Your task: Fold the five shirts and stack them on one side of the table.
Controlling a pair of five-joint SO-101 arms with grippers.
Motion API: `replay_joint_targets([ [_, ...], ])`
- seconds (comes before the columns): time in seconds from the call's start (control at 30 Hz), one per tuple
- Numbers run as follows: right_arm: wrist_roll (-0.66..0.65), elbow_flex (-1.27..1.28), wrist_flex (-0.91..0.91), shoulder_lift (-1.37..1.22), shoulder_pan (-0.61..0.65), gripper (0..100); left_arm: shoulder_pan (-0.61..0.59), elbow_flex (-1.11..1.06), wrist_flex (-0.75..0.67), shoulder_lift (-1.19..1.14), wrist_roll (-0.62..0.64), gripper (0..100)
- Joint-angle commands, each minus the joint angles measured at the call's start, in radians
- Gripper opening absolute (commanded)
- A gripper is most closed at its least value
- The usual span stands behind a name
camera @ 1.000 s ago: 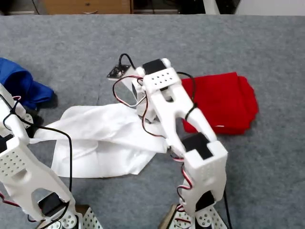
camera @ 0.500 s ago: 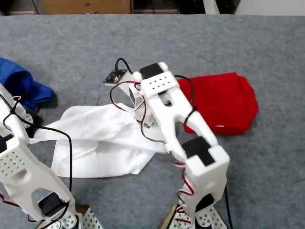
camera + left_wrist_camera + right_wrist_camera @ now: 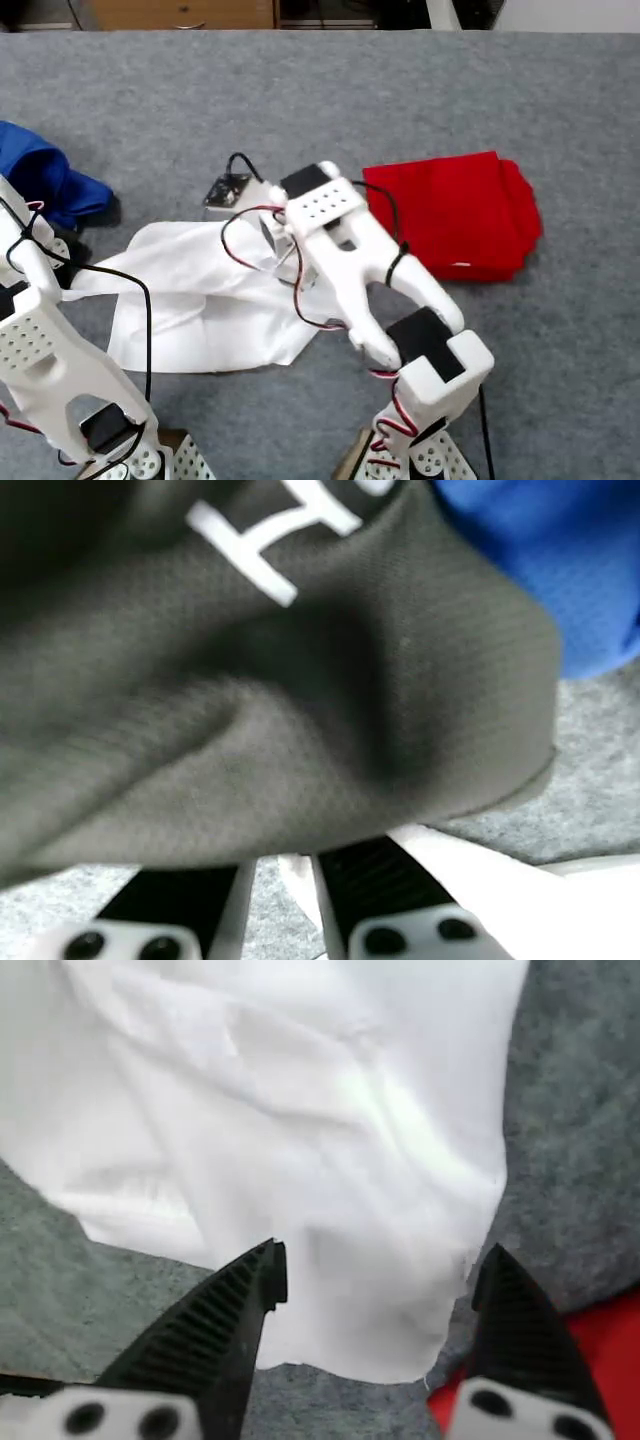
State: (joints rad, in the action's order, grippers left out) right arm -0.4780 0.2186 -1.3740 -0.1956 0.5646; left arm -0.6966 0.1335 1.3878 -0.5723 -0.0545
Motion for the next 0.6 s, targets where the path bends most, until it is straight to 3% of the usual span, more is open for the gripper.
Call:
replay_joint_targets([
  [0.0, 0.003, 0.039, 0.078, 0.059, -0.085, 30.6, 0.018, 0.012, -0.064, 0.008, -0.006, 2],
  [0.2, -0.054, 0.053, 0.126, 0.03, -0.177, 30.6, 0.018, 0.012, -0.064, 0.008, -0.006, 2],
  [0.43, -0.046, 0.041, 0.141, -0.048, -0.153, 29.9, 0.018, 0.012, -0.063, 0.008, -0.006, 2],
  [0.57, -0.046, 0.038, 0.14, -0.007, -0.156, 18.7, 0.018, 0.012, -0.063, 0.008, -0.006, 2],
])
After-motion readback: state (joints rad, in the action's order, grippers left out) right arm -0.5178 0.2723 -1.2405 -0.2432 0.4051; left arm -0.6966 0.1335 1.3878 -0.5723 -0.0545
